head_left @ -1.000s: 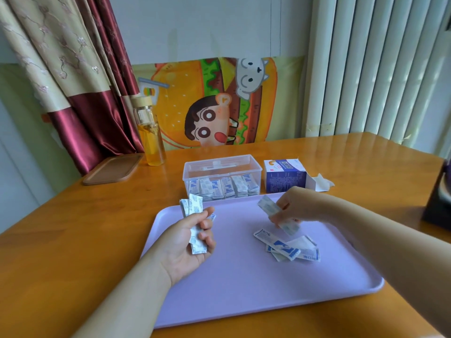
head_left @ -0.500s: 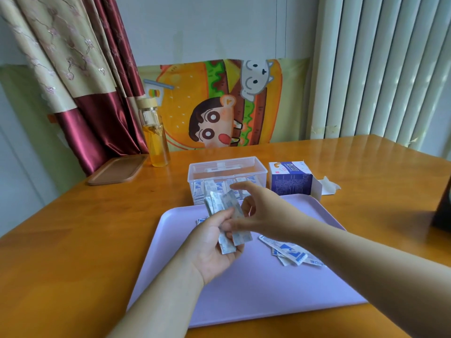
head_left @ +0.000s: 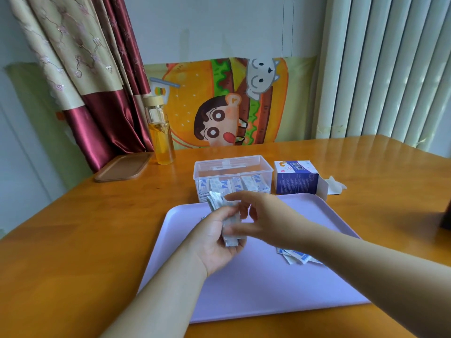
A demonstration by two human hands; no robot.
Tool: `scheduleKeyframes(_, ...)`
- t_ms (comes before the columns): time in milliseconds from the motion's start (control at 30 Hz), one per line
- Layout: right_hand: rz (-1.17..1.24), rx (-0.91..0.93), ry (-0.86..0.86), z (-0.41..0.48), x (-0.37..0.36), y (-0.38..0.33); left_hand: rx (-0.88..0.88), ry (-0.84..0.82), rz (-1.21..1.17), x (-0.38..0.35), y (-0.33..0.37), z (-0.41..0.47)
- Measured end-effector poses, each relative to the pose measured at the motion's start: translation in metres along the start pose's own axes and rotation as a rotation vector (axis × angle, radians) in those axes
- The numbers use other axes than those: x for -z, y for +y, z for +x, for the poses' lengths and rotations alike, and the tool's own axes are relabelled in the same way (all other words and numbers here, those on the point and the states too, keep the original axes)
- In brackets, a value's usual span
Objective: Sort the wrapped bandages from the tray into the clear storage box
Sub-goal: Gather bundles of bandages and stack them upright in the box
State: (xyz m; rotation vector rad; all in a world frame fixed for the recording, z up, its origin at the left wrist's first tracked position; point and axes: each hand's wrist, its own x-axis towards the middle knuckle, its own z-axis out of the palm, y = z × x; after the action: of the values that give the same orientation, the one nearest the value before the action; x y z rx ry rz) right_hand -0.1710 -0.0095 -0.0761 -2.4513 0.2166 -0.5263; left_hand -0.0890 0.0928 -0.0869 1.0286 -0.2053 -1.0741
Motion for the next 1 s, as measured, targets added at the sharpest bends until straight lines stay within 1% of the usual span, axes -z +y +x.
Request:
scheduleKeyframes(100,-0.177,0.12,-0.044,-0.006,-0.003,0.0,0.001,0.006,-0.046,0.005,0.003,0.003)
scheduleKeyframes(167,-0.249,0.138,-0.065,-0.007,-0.006,0.0,0.026,-0.031,-0.047,0.008,0.003,0.003)
scheduleKeyframes(333,-0.196,0.062,-0.156,0.0,-0.005,-0.001,0.091,-0.097,0.095,0.009,0.004,0.0)
scheduleKeyframes(500,-0.255,0.091,-0.222,0.006,0.003,-0.004,0.112,-0.124,0.204,0.008,0.008,0.0)
scheduleKeyframes(667,-0.254,0.162,-0.22,0.011,0.006,-0.008,0.088,-0.131,0.258,0.009,0.013,0.001)
scheduleKeyframes(833,-0.284,0.18,-0.21,0.013,0.004,-0.01,0.006,-0.127,0.299,0.004,0.017,0.004)
scheduleKeyframes(1000,-0.334,0.213,-0.147,0.028,0.012,-0.01,-0.061,-0.134,0.391,-0.002,0.029,0.007)
